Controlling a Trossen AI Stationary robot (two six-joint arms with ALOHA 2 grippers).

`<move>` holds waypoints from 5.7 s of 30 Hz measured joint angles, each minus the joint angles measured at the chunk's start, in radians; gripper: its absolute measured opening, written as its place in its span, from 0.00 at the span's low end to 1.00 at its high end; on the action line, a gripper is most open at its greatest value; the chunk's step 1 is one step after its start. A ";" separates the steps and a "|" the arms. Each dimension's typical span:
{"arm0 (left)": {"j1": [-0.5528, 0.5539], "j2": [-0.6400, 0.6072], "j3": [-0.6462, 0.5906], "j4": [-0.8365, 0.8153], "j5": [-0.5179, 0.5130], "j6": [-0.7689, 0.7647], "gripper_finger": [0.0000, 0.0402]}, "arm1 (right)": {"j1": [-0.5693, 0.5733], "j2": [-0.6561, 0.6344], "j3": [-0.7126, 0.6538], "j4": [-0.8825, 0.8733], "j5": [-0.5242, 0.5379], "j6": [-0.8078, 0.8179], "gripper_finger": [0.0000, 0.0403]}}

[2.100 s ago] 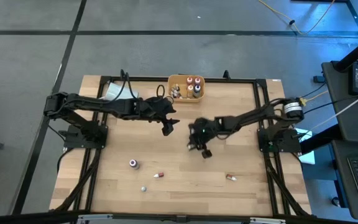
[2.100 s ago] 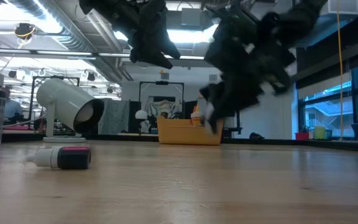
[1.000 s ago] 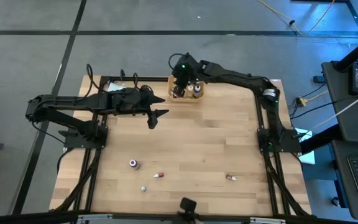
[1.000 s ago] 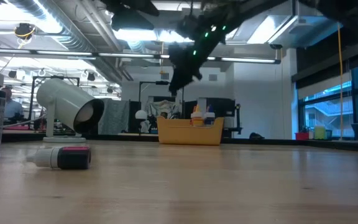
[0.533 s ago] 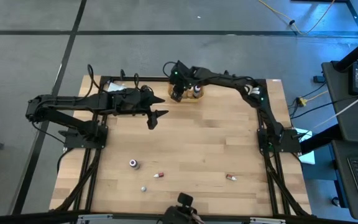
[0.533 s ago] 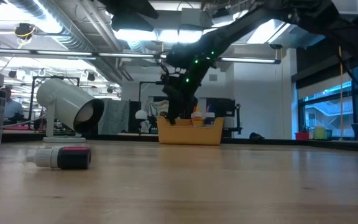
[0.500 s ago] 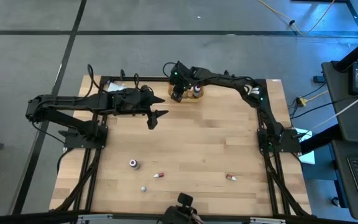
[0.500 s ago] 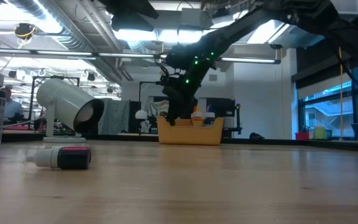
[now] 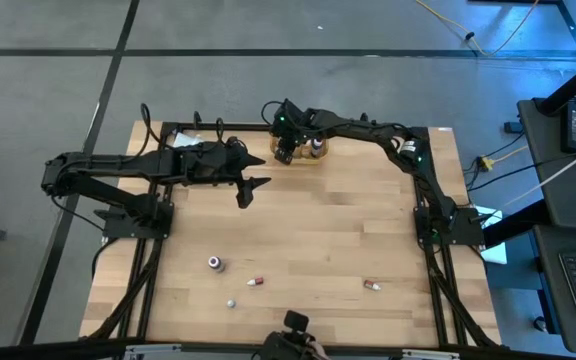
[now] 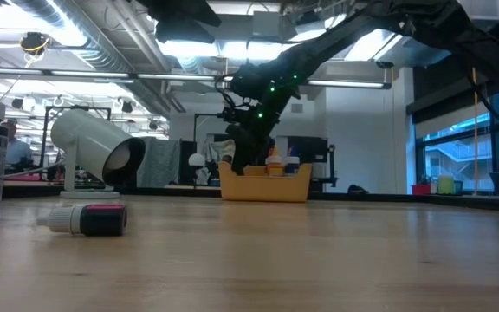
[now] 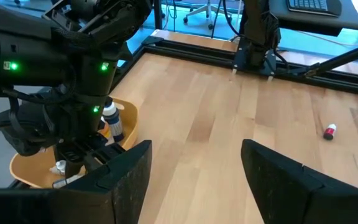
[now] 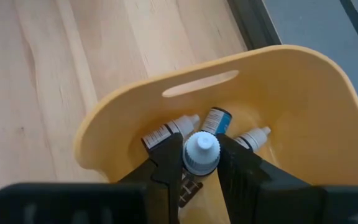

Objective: Pick & Place food coloring
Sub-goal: Put the black food coloring bottle into the yellow bin, then put the red food coloring bottle into the yellow bin

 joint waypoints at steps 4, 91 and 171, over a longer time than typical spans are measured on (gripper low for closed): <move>0.000 0.000 0.000 0.000 0.000 -0.001 0.60 | 0.000 0.000 -0.001 0.007 -0.001 0.000 0.22; -0.001 0.000 0.000 0.001 0.000 0.015 0.60 | 1.322 -0.706 -0.962 -0.099 0.274 1.096 0.41; 0.055 -0.069 0.001 0.060 0.128 0.208 0.60 | 0.017 -0.284 -0.047 0.037 0.026 0.026 0.19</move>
